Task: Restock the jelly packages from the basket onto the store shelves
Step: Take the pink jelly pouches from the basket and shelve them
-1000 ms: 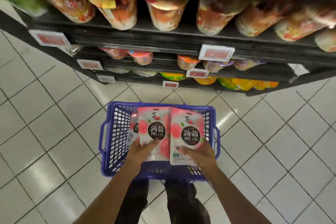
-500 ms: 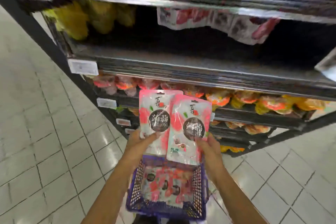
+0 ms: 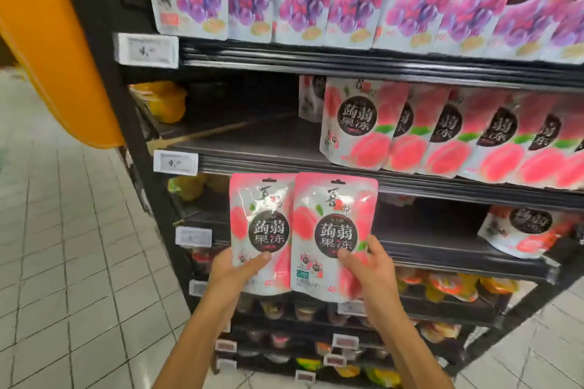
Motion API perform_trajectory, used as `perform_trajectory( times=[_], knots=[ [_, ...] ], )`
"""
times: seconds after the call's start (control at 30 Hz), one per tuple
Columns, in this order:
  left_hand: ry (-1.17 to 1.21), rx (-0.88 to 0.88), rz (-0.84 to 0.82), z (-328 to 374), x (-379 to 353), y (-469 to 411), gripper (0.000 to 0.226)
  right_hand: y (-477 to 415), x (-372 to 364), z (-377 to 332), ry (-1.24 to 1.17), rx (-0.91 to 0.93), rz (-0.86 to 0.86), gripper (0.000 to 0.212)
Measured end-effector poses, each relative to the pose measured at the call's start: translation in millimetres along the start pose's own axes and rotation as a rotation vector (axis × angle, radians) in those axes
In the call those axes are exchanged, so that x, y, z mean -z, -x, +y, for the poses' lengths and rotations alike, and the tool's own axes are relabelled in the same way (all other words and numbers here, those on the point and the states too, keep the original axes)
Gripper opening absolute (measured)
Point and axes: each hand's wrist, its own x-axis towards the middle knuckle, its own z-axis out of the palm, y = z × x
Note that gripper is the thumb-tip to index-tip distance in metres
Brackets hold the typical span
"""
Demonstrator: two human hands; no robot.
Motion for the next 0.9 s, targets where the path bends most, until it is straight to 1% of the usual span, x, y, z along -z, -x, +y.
perform_trajectory(
  times=[0.1,0.17,0.2,0.27,0.3,0.43,0.6,0.77,0.9],
  knots=[
    [0.053,-0.035,0.008,19,6,-8,0.07,-6,-11,-23,-0.01,0.051,-0.008,0.032],
    [0.078,-0.064,0.006,30,10,-12,0.075,-9,-16,-34,-0.018,0.074,-0.018,0.033],
    [0.08,-0.08,-0.002,35,12,-14,0.071,-9,-19,-39,-0.003,0.086,-0.014,0.034],
    [0.081,-0.11,-0.023,44,16,-17,0.055,-10,-25,-48,0.028,0.102,-0.005,0.035],
    [0.081,-0.126,-0.029,47,17,-18,0.053,-10,-28,-51,0.036,0.106,-0.002,0.035],
    [0.075,-0.174,-0.041,61,21,-20,0.057,-7,-34,-58,0.058,0.126,0.021,0.028],
    [0.088,-0.2,-0.056,75,34,-23,0.063,-6,-32,-65,0.058,0.154,0.05,0.029],
    [0.054,-0.211,-0.03,83,47,-24,0.065,-13,-32,-71,0.064,0.186,0.092,0.03],
    [0.053,-0.216,-0.001,87,56,-25,0.057,-27,-38,-78,0.05,0.204,0.121,0.031]
  ],
)
